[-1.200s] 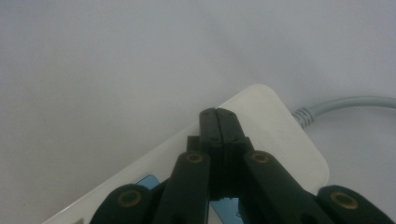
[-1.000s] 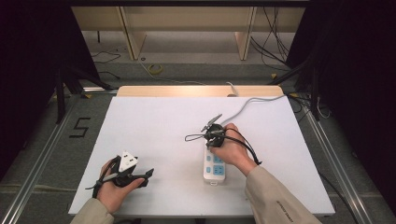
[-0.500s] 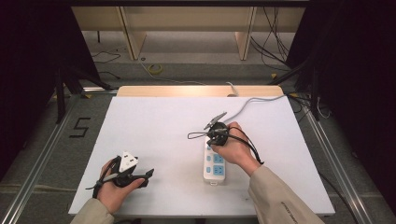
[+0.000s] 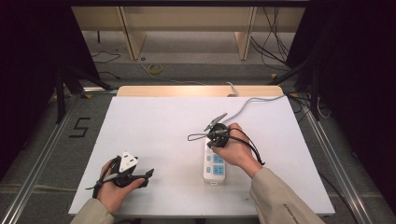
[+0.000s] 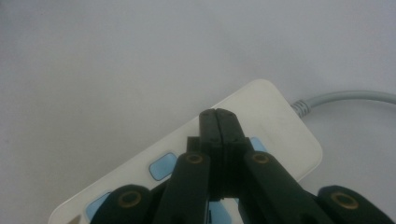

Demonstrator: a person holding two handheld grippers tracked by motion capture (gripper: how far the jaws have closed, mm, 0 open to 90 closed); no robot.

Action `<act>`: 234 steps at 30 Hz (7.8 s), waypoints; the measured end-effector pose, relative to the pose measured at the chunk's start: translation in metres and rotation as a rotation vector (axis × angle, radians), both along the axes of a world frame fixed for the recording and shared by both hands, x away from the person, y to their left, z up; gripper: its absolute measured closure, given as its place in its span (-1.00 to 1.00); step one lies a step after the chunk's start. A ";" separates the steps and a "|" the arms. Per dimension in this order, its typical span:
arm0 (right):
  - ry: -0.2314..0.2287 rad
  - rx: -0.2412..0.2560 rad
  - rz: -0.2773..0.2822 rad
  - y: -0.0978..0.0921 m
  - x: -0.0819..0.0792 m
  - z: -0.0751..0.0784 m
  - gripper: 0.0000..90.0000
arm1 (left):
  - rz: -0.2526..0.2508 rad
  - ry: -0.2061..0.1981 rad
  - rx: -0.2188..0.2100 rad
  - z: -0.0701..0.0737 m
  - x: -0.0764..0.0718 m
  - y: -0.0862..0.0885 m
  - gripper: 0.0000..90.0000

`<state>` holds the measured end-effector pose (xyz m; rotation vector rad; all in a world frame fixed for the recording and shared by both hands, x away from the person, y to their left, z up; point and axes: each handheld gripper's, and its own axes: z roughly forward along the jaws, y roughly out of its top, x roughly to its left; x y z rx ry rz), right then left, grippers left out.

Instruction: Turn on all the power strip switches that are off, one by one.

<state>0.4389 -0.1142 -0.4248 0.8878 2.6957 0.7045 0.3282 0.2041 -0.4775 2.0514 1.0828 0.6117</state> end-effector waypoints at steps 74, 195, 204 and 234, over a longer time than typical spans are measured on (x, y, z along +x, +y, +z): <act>0.095 -0.029 0.115 0.008 -0.054 -0.013 1.00 | 0.001 -0.005 0.000 0.000 0.000 -0.001 -0.45; -0.073 0.217 -0.109 -0.076 -0.063 0.000 0.55 | 0.001 0.000 0.000 -0.001 -0.001 -0.002 -0.45; -0.107 0.244 -0.159 -0.090 -0.066 -0.002 0.40 | 0.001 -0.001 0.000 -0.001 -0.001 -0.002 -0.46; -0.173 0.290 -0.245 -0.136 -0.074 -0.020 0.05 | 0.002 -0.001 -0.014 -0.001 -0.001 -0.003 -0.46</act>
